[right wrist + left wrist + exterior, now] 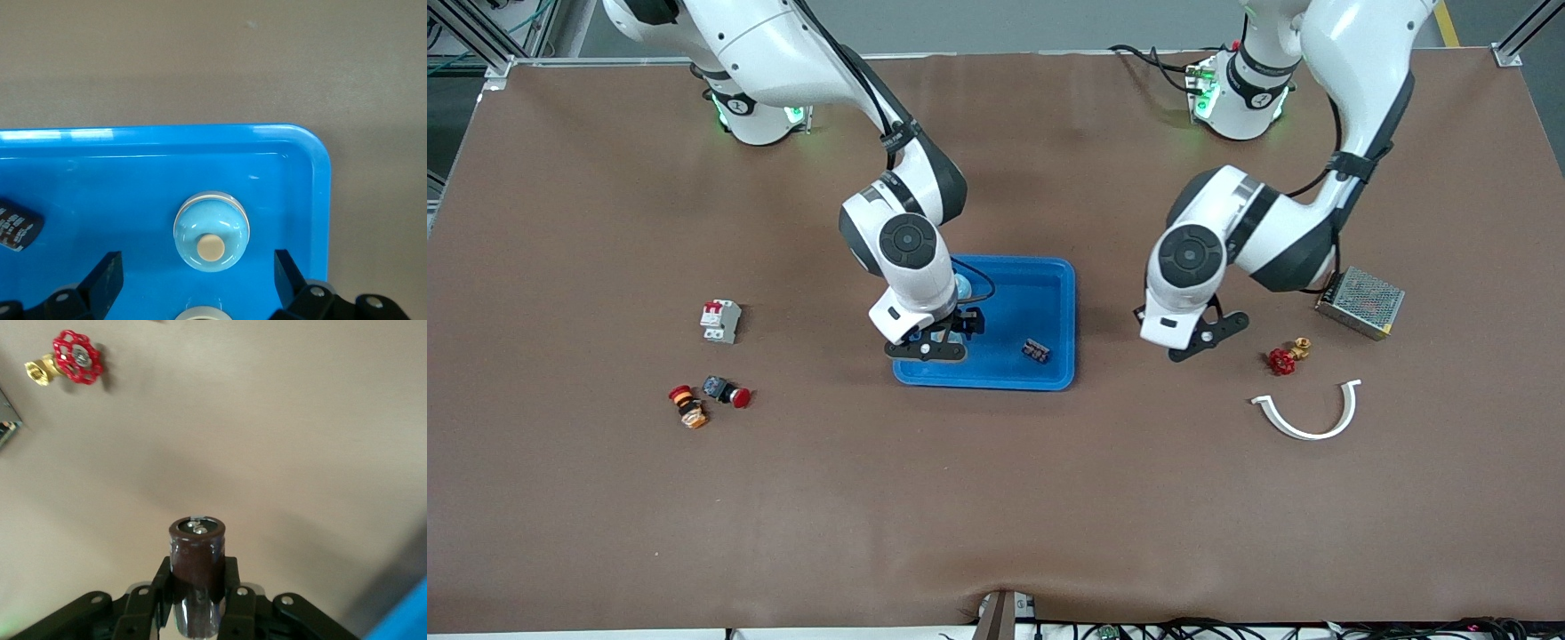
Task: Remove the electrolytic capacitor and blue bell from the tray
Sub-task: 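Carry the capacitor toward the valve while the right gripper grasps the blue button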
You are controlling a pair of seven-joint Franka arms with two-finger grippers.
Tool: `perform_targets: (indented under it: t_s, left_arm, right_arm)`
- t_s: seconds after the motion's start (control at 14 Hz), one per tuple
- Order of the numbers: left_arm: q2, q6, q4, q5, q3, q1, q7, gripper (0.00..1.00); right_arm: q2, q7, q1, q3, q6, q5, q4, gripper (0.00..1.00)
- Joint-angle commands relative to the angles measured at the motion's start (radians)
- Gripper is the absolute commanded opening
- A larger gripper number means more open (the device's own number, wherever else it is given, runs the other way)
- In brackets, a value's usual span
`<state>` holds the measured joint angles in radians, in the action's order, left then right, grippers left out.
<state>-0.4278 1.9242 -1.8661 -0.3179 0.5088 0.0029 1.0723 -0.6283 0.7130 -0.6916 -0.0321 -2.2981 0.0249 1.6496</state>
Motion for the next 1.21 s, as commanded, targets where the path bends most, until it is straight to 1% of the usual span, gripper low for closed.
perform_targets:
  t_s: [0.0, 0.21, 0.36, 0.57, 0.64, 0.71, 0.93, 1.0, 1.14]
  left_arm:
    - [0.044, -0.001, -0.076, -0.009, 0.016, 0.067, -0.08, 0.0]
    - [0.05, 0.001, -0.114, -0.035, 0.014, 0.126, -0.139, 0.0]
    - [0.05, 0.016, -0.146, -0.076, 0.016, 0.164, -0.149, 0.0]
    - [0.038, 0.032, -0.182, -0.098, 0.014, 0.172, -0.149, 0.0]
    - [0.034, 0.033, -0.192, -0.118, 0.013, 0.192, -0.149, 0.0]
    - [0.03, 0.051, -0.209, -0.145, 0.014, 0.222, -0.149, 0.0]
    - [0.011, 0.131, -0.255, -0.214, 0.011, 0.252, -0.147, 0.0]
    - [-0.003, 0.143, -0.255, -0.223, 0.013, 0.279, -0.147, 0.0]
    - [-0.031, 0.173, -0.257, -0.224, 0.013, 0.299, -0.146, 0.0]
  right_arm:
    - [-0.019, 0.016, -0.008, -0.011, -0.053, 0.0, 0.016, 1.0]
    - [-0.048, 0.016, -0.008, -0.011, -0.115, -0.002, 0.025, 1.0]
    - [-0.062, 0.016, -0.008, -0.011, -0.124, -0.002, 0.025, 1.0]
    - [-0.074, 0.016, -0.009, -0.011, -0.126, -0.002, 0.025, 1.0]
    - [-0.076, 0.016, -0.009, -0.011, -0.126, -0.003, 0.025, 1.0]
    - [-0.076, 0.016, -0.011, -0.011, -0.126, -0.003, 0.029, 1.0]
    - [-0.08, 0.016, -0.014, -0.011, -0.159, -0.003, 0.047, 1.0]
    - [-0.083, 0.016, -0.014, -0.011, -0.174, -0.003, 0.05, 1.0]
    - [-0.083, 0.016, -0.014, -0.011, -0.181, -0.003, 0.056, 1.0]
